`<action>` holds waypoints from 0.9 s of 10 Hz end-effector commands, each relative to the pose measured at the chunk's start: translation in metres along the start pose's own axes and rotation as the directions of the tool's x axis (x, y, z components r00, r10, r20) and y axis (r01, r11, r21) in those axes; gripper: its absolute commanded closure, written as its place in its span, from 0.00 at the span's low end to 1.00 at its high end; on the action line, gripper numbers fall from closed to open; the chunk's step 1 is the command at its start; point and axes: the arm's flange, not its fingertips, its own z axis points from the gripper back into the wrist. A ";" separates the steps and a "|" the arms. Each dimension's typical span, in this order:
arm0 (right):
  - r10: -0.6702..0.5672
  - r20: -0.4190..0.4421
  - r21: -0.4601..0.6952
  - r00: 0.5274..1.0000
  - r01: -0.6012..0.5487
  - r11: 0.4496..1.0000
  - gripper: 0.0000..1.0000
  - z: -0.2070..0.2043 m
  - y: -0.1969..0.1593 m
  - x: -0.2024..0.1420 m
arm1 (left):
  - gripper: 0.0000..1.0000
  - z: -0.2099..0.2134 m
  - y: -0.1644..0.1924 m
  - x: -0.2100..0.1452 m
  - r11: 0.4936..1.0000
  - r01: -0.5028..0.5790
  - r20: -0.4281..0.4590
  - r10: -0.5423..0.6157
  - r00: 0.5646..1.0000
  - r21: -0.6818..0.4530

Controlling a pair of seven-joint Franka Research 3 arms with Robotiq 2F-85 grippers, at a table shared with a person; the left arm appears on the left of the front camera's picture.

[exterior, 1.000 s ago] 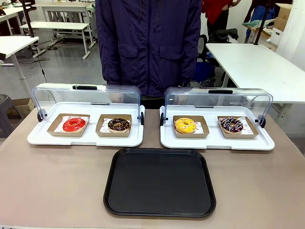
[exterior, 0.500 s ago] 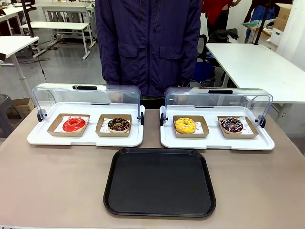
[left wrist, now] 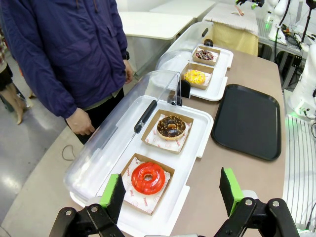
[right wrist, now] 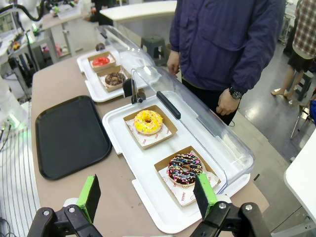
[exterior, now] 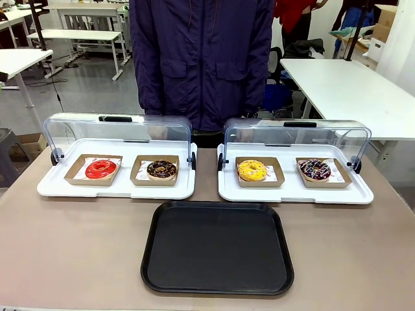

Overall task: Move the first donut from the left to the tray.
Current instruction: Pick up the Paper togo box containing the Donut indicated by the person and place it on the Handle tray.

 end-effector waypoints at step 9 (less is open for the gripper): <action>0.024 0.028 0.001 0.999 -0.024 1.000 0.00 -0.001 -0.002 0.001 | 0.00 0.000 0.001 0.000 1.000 0.006 0.023 -0.006 1.000 -0.006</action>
